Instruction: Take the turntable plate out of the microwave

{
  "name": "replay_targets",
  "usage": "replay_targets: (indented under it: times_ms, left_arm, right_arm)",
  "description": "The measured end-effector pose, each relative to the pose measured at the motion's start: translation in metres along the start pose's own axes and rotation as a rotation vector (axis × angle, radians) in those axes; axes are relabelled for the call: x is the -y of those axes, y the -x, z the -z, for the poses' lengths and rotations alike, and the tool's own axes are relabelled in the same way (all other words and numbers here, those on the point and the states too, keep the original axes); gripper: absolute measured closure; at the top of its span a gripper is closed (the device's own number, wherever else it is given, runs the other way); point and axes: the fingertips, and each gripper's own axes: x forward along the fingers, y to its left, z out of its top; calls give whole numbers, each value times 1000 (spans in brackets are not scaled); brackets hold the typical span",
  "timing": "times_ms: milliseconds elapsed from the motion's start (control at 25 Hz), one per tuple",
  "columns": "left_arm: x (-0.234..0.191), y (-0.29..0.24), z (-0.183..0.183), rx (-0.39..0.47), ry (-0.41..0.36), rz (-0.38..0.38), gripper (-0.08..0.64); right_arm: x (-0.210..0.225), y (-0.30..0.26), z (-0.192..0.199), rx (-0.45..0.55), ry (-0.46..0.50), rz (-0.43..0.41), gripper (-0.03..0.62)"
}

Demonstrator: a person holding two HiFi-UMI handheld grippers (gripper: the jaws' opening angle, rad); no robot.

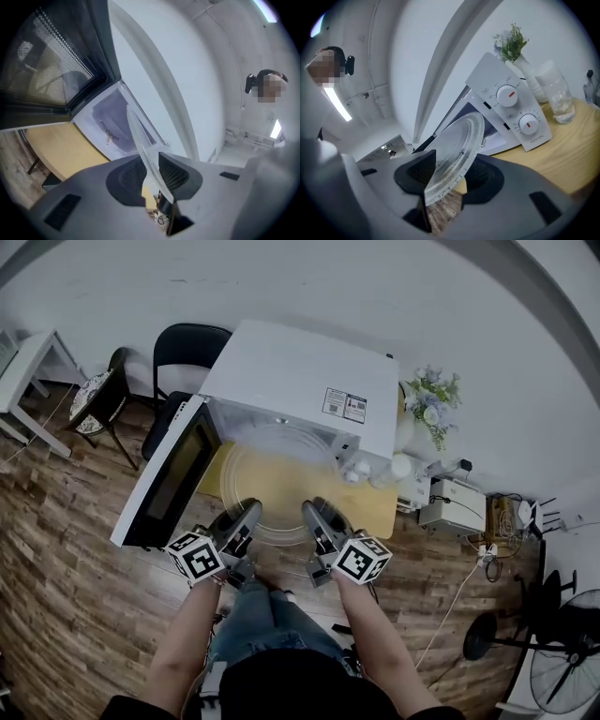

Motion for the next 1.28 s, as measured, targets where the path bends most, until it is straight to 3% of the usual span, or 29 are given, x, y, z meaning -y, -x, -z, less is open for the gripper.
replay_targets:
  times_ms: [240,840,1040,1280]
  left_arm:
    - [39,9,-11,86,-64,24,480]
    - [146,-34,-101,205,-331,215,471]
    - [173,-54,-140,248,-408,293,456]
    - [192,-74,-170,233,-481,387,442]
  right_arm:
    - [-33,15,-27,20,110,-69,405]
    - [-116,21,-155,252,364,-188,402]
    - [-147,18,-199,354,500,-177,400]
    - [-169,15,-231,445,614,-137,400]
